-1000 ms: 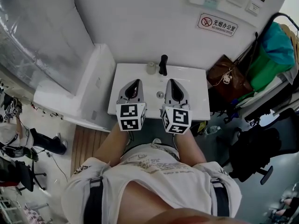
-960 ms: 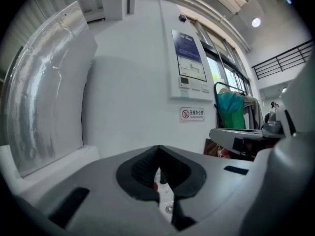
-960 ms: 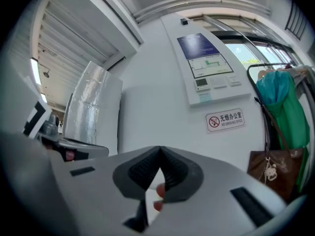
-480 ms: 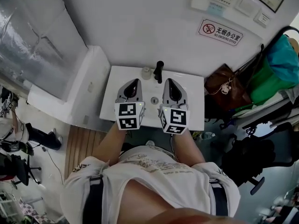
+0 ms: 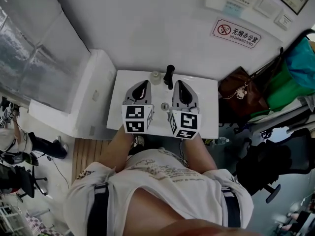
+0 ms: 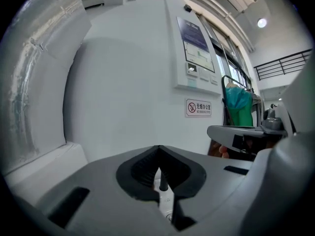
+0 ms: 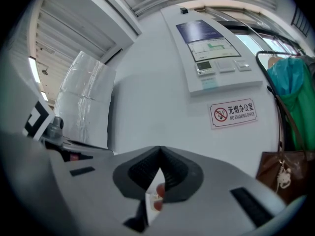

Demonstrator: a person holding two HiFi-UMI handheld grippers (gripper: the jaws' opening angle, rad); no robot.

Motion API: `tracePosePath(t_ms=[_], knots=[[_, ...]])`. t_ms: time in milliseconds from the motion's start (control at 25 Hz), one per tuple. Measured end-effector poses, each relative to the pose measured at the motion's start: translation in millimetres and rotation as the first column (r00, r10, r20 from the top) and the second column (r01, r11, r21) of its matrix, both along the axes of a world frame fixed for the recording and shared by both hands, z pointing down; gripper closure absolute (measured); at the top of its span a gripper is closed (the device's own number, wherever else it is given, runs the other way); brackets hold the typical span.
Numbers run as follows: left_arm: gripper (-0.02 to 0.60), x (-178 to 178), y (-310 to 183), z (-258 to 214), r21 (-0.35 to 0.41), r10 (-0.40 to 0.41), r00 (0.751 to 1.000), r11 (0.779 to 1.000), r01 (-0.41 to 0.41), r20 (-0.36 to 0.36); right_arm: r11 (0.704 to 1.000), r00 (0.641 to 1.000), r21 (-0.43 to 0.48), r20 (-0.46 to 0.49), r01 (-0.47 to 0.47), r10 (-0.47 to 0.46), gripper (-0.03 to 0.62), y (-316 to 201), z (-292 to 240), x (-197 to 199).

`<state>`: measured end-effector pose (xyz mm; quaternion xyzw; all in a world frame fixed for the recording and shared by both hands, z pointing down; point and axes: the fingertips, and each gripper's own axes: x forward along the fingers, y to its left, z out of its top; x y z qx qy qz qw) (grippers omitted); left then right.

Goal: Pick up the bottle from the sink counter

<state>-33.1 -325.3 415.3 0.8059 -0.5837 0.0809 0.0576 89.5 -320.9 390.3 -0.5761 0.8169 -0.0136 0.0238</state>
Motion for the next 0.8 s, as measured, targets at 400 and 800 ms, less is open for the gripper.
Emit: tracePosePath(t_ms=[400, 800], knots=[[0.566, -21.8, -37.5, 25.1, -0.028, 0.017, 1.0, 0.999, -0.017, 0.01, 0.999, 0.999, -0.011, -0.003, -0.042, 0.042, 0.571, -23.1, 5.2, -13.8], [0.566, -18.4, -61.0, 55.6, -0.033, 0.077, 0.996, 0.997, -0.075, 0.048, 0.992, 0.992, -0.041, -0.039, -0.121, 0.119, 0.571, -33.7, 19.4, -11.3]])
